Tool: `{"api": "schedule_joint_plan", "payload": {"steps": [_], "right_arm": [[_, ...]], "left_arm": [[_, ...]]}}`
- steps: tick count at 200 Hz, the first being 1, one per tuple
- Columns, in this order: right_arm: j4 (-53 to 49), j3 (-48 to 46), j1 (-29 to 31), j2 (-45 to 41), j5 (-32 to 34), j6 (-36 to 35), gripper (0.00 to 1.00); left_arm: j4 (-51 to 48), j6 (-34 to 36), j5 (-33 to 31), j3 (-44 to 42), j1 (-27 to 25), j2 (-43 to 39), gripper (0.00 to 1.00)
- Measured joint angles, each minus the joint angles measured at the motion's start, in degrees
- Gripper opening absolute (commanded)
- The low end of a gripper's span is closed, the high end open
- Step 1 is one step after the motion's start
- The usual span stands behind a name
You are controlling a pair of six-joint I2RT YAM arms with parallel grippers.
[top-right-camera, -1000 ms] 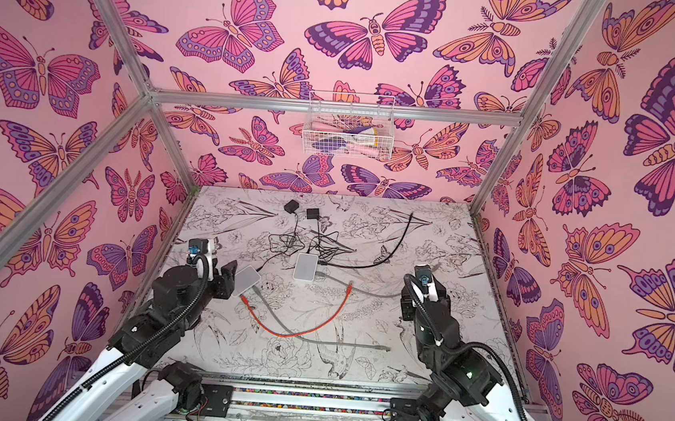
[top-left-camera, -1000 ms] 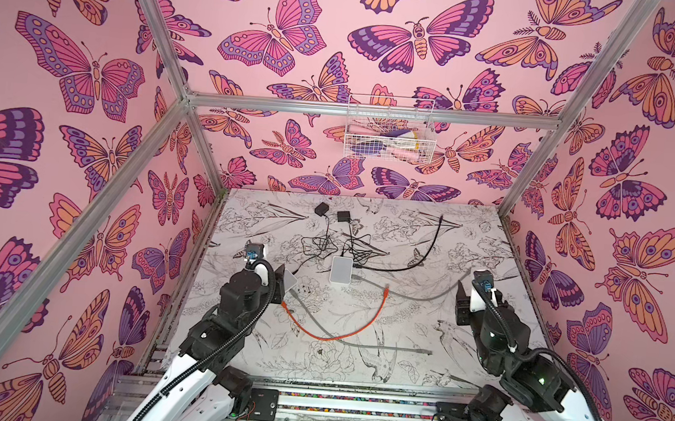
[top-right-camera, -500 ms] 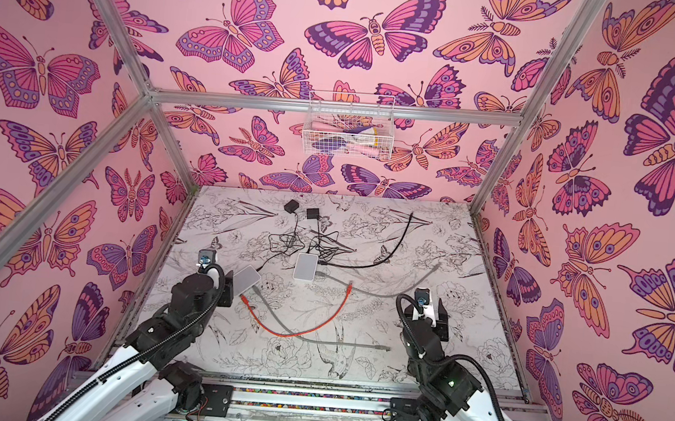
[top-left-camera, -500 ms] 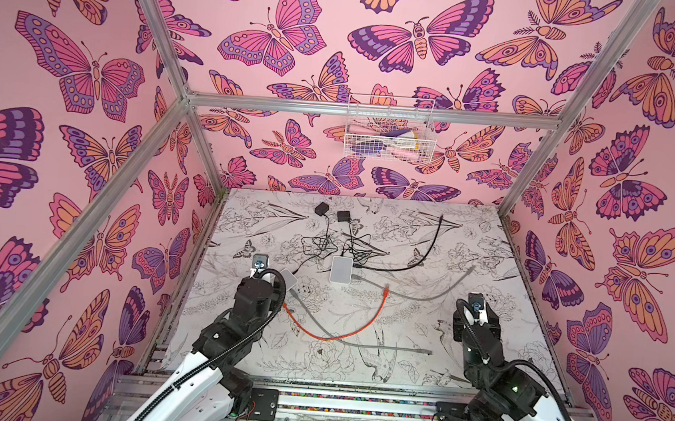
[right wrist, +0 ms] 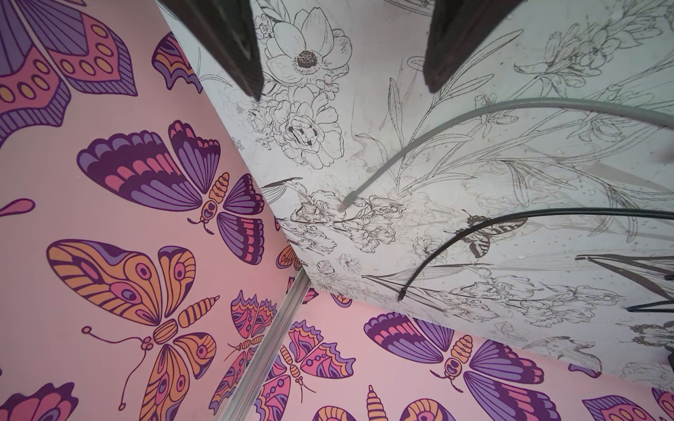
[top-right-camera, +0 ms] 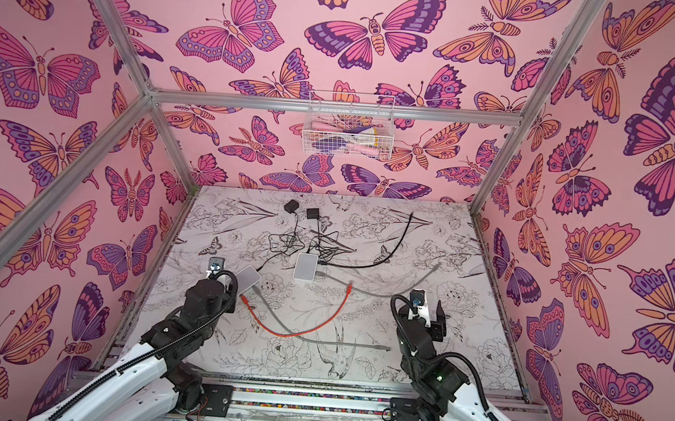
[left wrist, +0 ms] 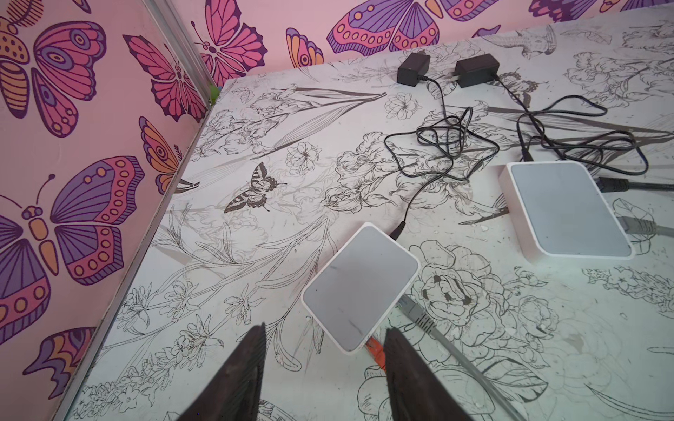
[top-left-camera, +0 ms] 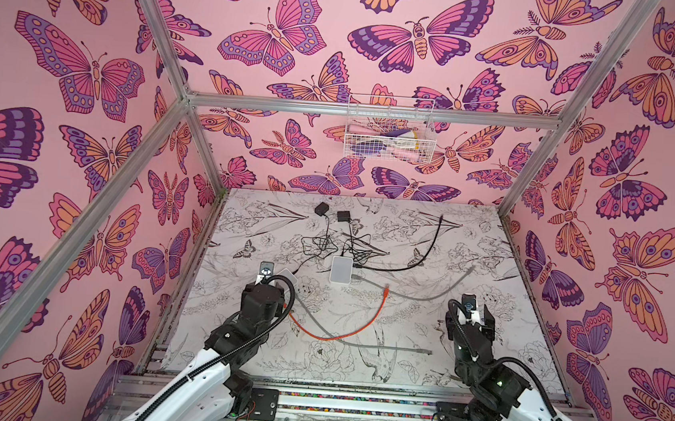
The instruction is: Insert the plug into the switch port
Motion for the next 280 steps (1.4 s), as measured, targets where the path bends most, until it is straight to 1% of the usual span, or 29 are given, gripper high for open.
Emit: {"api": "schedule_joint_plan", "payload": {"steps": [32, 58, 81, 113, 147, 174, 229, 266, 280], "right_arm": [[1.7, -0.9, -3.2, 0.2, -1.0, 0.3, 0.76], [2.4, -1.2, -4.9, 0.2, -1.8, 0.9, 0.8], [2.5, -1.2, -6.3, 0.6, -2.5, 1.6, 0.81], [2.6, -1.1, -8.1, 4.1, -3.9, 2.5, 0.83], [3.0, -0.5, -8.6, 9.1, -5.4, 2.6, 0.82], [4.3, -0.1, -8.9, 10.6, -5.9, 2.6, 0.83], [8.0, -0.1, -11.3, 10.1, -7.5, 2.5, 0.84], [13.9, -1.2, -12.0, 9.9, -8.8, 0.7, 0.85], [15.8, -1.5, -12.5, 10.8, -9.4, 0.1, 0.87]], "left_arm": [[1.6, 1.2, -1.9, -0.4, 0.5, -0.1, 0.55], [2.3, 1.8, -3.4, -2.1, 0.9, 0.0, 0.55], [3.6, 1.7, -3.7, -4.2, 1.3, 0.6, 0.56], [3.7, 1.7, -2.5, -8.4, 3.1, 0.6, 0.56], [4.7, 1.8, -1.5, -8.6, 3.4, 0.4, 0.56], [4.8, 1.8, -1.5, -8.6, 3.4, 0.3, 0.56], [6.1, 1.8, -1.5, -9.5, 3.5, -3.2, 0.56], [8.0, 2.3, -1.6, -9.7, 4.0, -2.1, 0.56], [9.6, 2.6, -1.6, -9.9, 4.4, -0.9, 0.56]]}}
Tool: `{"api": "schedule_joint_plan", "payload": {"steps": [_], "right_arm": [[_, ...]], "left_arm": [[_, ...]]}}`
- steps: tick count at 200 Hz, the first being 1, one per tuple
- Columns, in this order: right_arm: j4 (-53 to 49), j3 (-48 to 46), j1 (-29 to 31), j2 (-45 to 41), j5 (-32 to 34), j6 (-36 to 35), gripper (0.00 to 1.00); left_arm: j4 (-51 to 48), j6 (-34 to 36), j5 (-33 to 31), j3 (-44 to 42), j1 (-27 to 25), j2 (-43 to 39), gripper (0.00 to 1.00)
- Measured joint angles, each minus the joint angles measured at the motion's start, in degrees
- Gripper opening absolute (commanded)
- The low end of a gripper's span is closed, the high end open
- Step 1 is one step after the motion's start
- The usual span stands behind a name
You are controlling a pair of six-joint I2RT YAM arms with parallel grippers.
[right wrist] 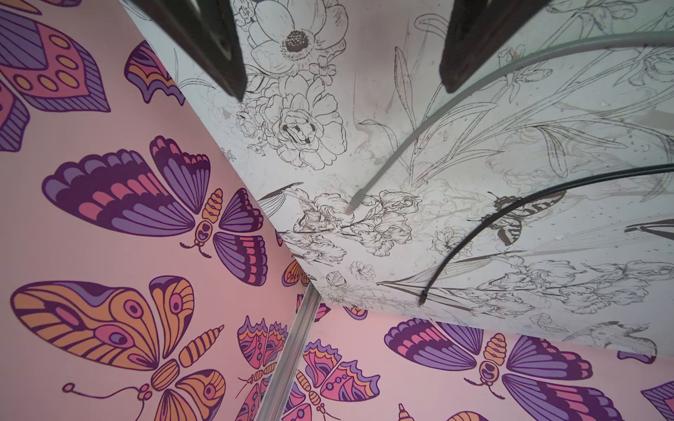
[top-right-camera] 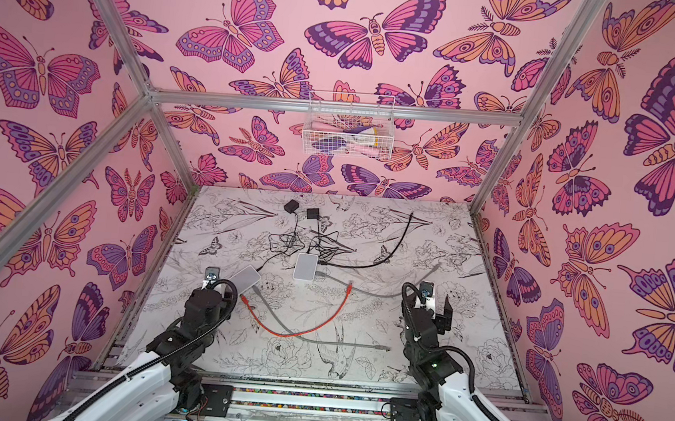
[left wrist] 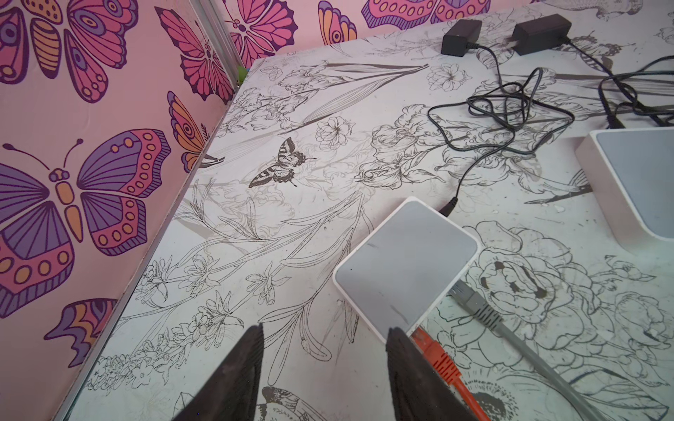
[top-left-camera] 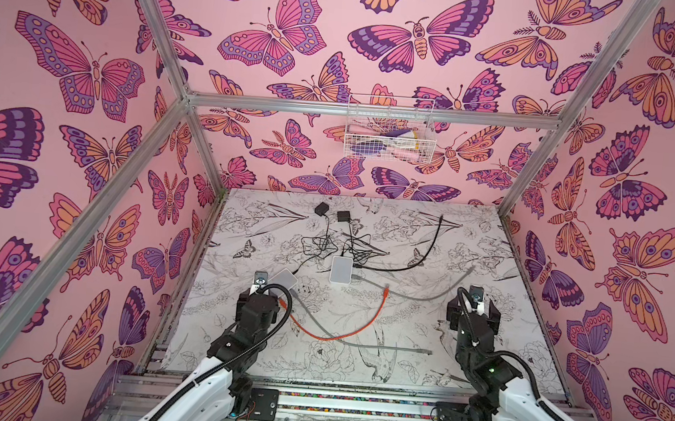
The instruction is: Insert the plug into the switch port
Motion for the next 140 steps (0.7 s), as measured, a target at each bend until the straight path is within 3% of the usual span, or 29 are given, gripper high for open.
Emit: {"api": "schedule_joint_plan", "payload": {"steps": [42, 47, 99, 140], "right_arm": [[7.4, -1.2, -0.5, 4.5, -1.6, -2.4, 0.93], [7.9, -1.2, -0.7, 4.9, -1.7, -2.5, 1.0], [14.6, -3.0, -3.5, 5.6, -4.0, -3.7, 0.99], [20.4, -3.8, -12.1, 7.9, -7.8, -1.1, 0.99]], "left_arm": [[6.2, 0.8, -0.1, -1.4, 1.4, 3.0, 0.56], [7.1, 0.9, -0.1, -1.6, 1.7, 3.3, 0.56], [13.9, 1.4, 0.1, -2.5, 4.8, 5.5, 0.57], [21.9, 2.0, 0.1, -5.3, 6.3, 6.8, 0.57]]}}
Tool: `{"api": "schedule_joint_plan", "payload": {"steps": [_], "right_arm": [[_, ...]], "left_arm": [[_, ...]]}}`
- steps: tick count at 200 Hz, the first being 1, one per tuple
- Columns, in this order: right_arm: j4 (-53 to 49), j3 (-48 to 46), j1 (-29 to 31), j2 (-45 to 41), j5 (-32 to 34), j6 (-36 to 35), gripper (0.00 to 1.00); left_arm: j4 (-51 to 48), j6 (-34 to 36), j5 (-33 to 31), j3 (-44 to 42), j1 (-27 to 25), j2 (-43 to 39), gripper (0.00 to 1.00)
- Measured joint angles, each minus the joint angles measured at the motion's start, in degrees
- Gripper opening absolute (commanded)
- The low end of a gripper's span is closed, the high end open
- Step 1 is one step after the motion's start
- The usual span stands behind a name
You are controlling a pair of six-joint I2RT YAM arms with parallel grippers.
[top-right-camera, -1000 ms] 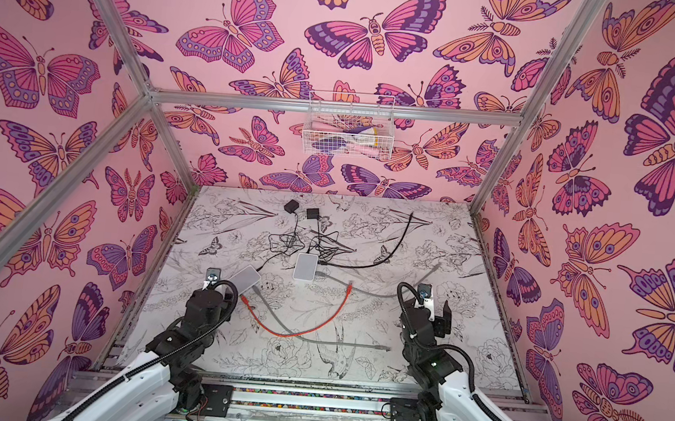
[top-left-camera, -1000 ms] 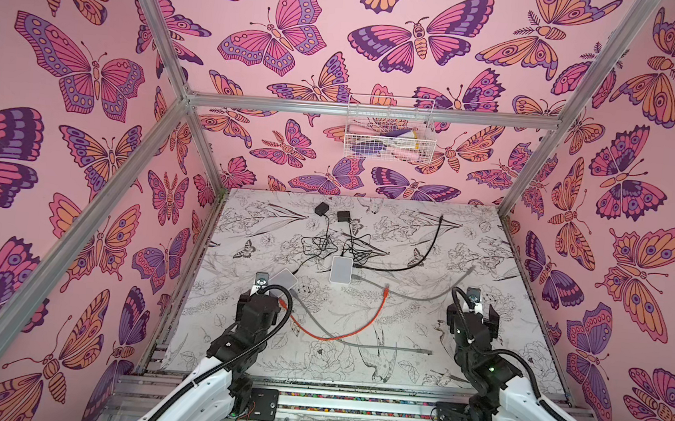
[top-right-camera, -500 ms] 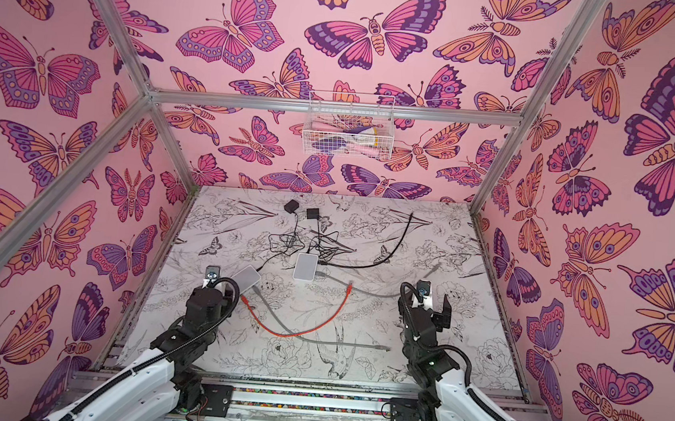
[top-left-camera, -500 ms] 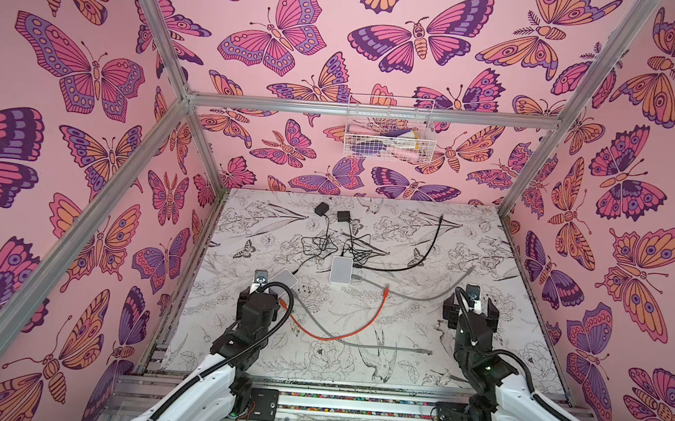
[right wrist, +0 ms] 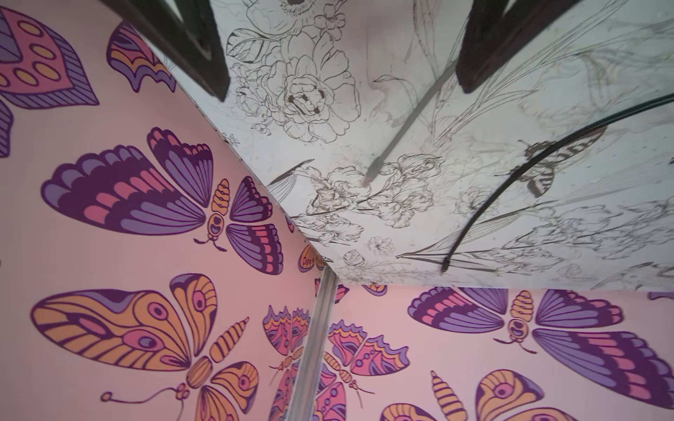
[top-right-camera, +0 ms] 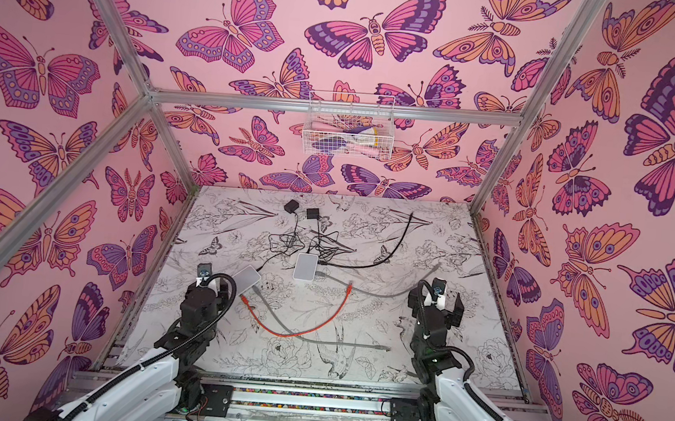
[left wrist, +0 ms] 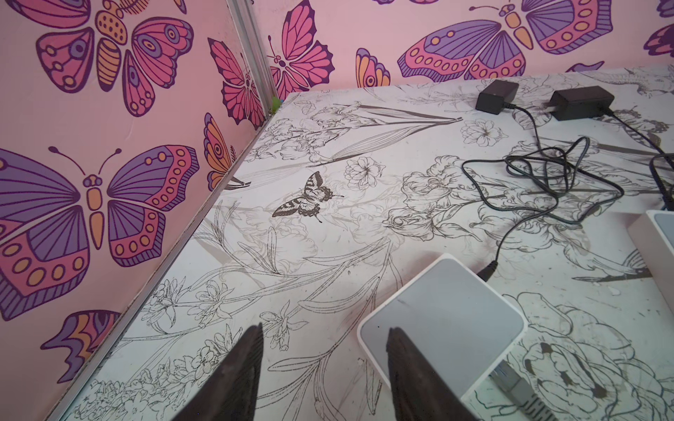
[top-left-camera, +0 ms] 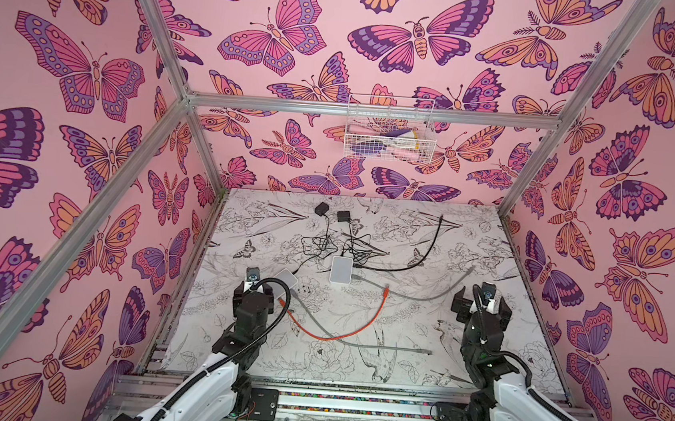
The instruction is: Insert the plug into the switch port
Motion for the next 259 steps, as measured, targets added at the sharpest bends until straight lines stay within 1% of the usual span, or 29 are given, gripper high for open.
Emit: {"api": "schedule_joint_plan", "payload": {"steps": [15, 43, 78, 126, 175, 213, 236, 259], "right_arm": [[2.2, -0.9, -0.8, 2.5, -0.9, 0.5, 0.99], [7.4, -1.0, -1.4, 10.6, -2.6, 0.4, 0.99], [15.9, -0.1, -1.4, 19.1, -4.0, -0.1, 0.99], [29.9, 0.8, -1.8, 29.0, -4.9, -1.2, 0.99], [36.0, 0.8, -3.9, 30.7, -5.3, -0.4, 0.99], [39.2, 0.7, -5.6, 35.6, -6.0, 0.6, 0.99], [40.2, 0.7, -5.6, 35.8, -7.5, 0.5, 0.99], [39.8, 1.0, -5.6, 35.8, -10.1, -0.1, 0.99]], "left_arm": [[2.7, 0.2, 0.4, -0.5, 0.6, 1.2, 0.57], [7.6, 0.4, 1.5, -1.2, 1.6, 4.0, 0.57], [12.6, 0.6, 2.6, -1.2, 3.3, 7.7, 0.59], [18.3, 0.5, 3.6, -1.2, 6.4, 12.2, 0.59], [26.3, 0.1, 4.3, -1.2, 8.5, 18.7, 0.6], [32.7, 0.2, 4.3, -1.2, 8.9, 23.5, 0.6], [35.6, 0.2, 4.4, -1.2, 8.9, 25.6, 0.61], [36.3, 0.5, 4.9, -0.5, 9.2, 26.9, 0.61]]}}
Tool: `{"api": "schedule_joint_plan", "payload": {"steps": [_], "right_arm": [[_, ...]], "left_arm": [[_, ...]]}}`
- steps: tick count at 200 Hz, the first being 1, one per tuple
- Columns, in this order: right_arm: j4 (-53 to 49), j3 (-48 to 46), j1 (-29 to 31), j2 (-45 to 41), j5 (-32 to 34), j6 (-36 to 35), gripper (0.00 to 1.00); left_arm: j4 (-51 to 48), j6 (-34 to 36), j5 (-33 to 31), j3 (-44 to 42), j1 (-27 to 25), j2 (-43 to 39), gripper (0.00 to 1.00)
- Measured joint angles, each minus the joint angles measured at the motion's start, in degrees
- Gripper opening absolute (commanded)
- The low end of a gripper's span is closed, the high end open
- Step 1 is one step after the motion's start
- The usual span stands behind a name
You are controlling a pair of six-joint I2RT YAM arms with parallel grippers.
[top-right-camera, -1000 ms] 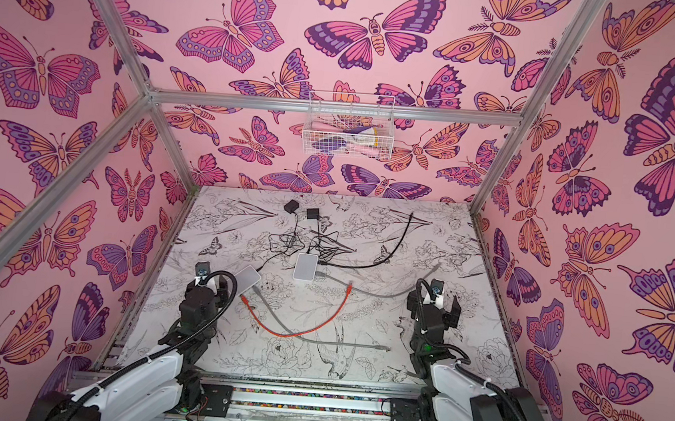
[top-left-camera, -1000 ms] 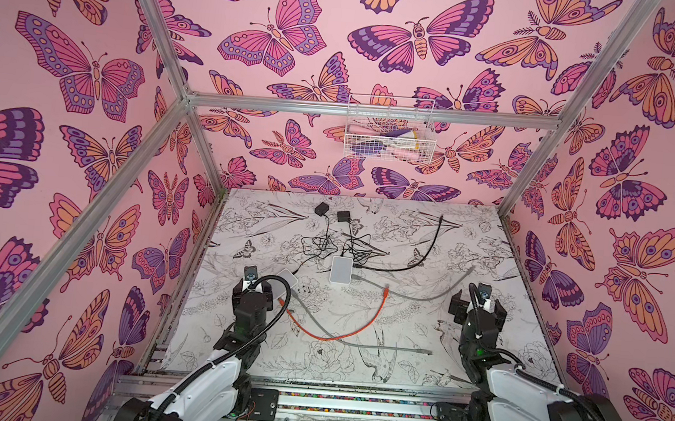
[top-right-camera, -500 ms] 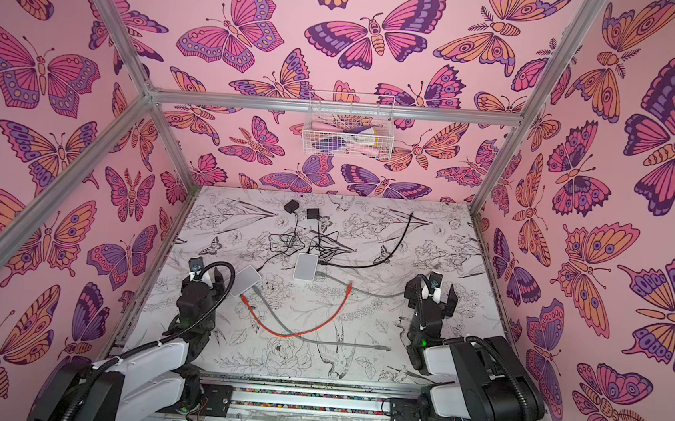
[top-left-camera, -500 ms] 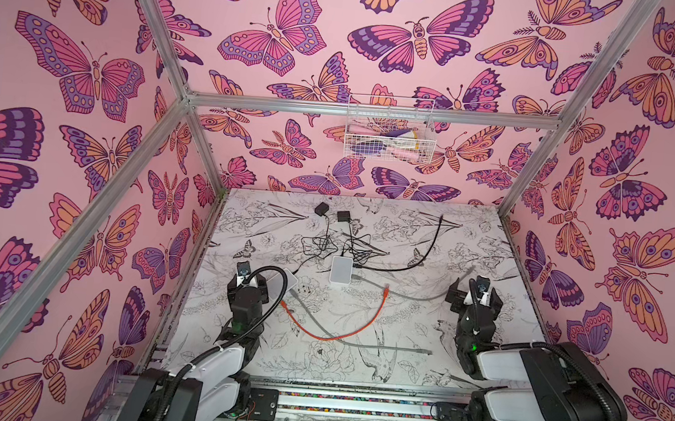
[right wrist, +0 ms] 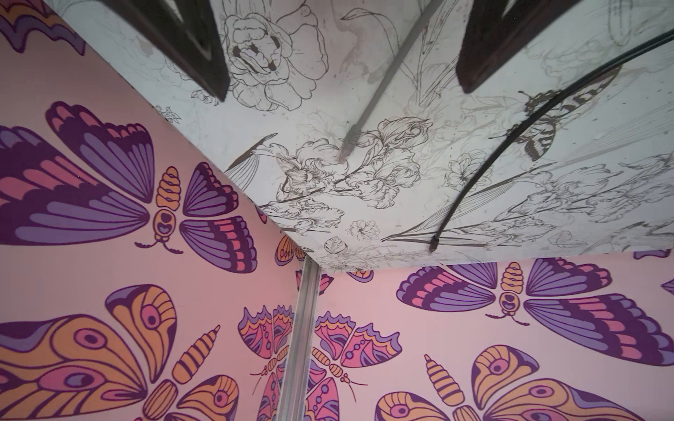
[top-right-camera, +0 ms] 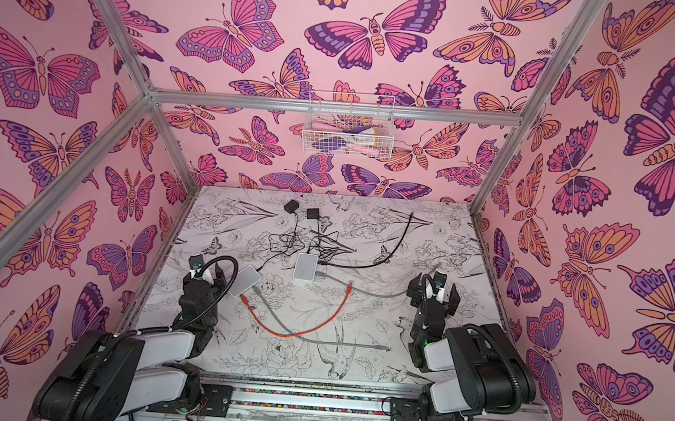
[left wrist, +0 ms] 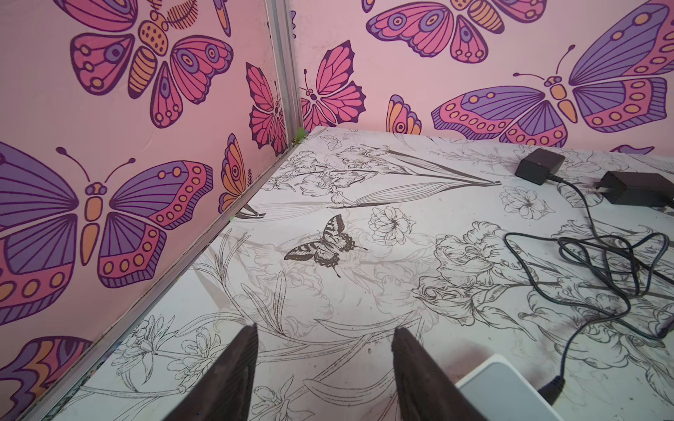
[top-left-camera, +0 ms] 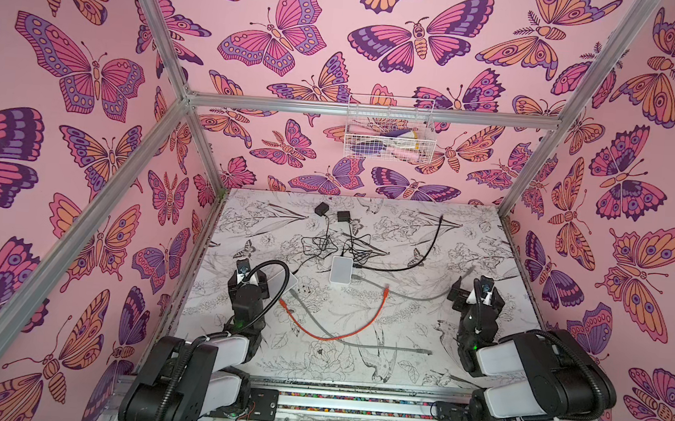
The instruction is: Insert the plug into the switch port
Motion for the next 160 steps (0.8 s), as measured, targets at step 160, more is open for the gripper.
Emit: {"api": "schedule_joint_plan", "payload": {"steps": [160], "right_arm": [[-7.3, 7.8, -1.0, 5.5, -6.9, -2.3, 0.99]], "left_arm": [[20.1, 9.2, 14.0, 1.6, 0.1, 21.4, 0.99]]}}
